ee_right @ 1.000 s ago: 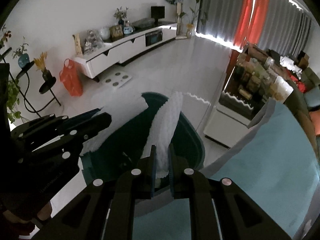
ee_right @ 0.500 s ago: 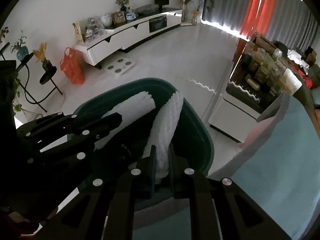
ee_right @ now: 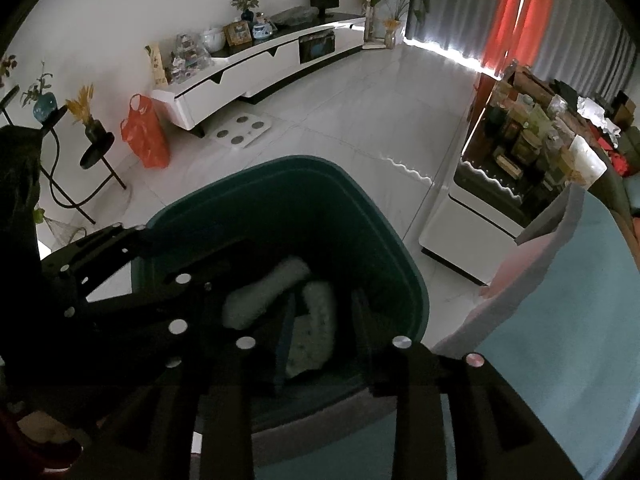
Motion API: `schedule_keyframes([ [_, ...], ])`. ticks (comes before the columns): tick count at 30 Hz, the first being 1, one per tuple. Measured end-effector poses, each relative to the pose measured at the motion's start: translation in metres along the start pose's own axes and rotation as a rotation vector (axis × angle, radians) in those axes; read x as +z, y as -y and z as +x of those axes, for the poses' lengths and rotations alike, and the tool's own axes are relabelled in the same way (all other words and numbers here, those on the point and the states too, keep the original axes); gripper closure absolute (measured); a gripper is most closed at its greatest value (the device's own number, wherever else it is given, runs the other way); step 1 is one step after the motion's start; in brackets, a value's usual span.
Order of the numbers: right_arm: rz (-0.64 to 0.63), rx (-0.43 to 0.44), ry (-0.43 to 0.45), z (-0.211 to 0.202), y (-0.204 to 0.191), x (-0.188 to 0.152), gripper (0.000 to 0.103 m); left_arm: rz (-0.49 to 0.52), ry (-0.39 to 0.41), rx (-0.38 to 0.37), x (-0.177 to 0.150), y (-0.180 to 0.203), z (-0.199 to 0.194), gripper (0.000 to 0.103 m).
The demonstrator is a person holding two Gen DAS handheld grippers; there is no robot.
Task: Collect trash
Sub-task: 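Carry the tissues over the green bin and open both grippers, then move both tools back over the table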
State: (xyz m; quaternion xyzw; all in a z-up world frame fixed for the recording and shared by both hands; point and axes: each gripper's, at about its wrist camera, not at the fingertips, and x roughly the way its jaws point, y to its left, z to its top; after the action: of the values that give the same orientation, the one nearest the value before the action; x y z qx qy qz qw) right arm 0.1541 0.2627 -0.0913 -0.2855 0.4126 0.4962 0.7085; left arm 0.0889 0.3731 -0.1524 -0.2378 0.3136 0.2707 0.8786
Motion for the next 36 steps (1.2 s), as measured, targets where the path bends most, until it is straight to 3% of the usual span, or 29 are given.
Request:
schedule_keyframes([
  [7, 0.031, 0.020, 0.052, -0.014, 0.010, 0.000, 0.052, -0.002, 0.074, 0.045, 0.008, -0.009, -0.023, 0.021],
  [9, 0.048, 0.023, 0.085, -0.025, 0.013, -0.001, 0.043, -0.009, 0.100, 0.071, 0.011, -0.013, -0.036, 0.005],
  [11, 0.062, 0.030, 0.108, -0.033, 0.017, -0.002, 0.039, -0.025, 0.127, 0.079, 0.014, -0.018, -0.050, 0.005],
  [14, 0.087, 0.038, 0.155, -0.050, 0.024, -0.006, 0.022, -0.037, 0.150, 0.093, 0.020, -0.018, -0.072, 0.005],
  [20, 0.127, 0.028, 0.246, -0.083, 0.035, -0.023, 0.012, -0.048, 0.176, 0.134, 0.022, -0.014, -0.112, 0.005],
  [23, 0.145, 0.021, 0.284, -0.096, 0.041, -0.032, 0.006, -0.040, 0.207, 0.079, 0.019, -0.003, -0.137, 0.005],
  [30, 0.178, -0.028, 0.397, -0.137, 0.046, -0.067, 0.007, 0.164, 0.329, 0.036, 0.007, 0.053, -0.186, 0.005],
  [36, 0.231, -0.118, 0.513, -0.180, 0.051, -0.113, 0.007, 0.243, 0.379, -0.050, -0.005, 0.097, -0.217, 0.005],
])
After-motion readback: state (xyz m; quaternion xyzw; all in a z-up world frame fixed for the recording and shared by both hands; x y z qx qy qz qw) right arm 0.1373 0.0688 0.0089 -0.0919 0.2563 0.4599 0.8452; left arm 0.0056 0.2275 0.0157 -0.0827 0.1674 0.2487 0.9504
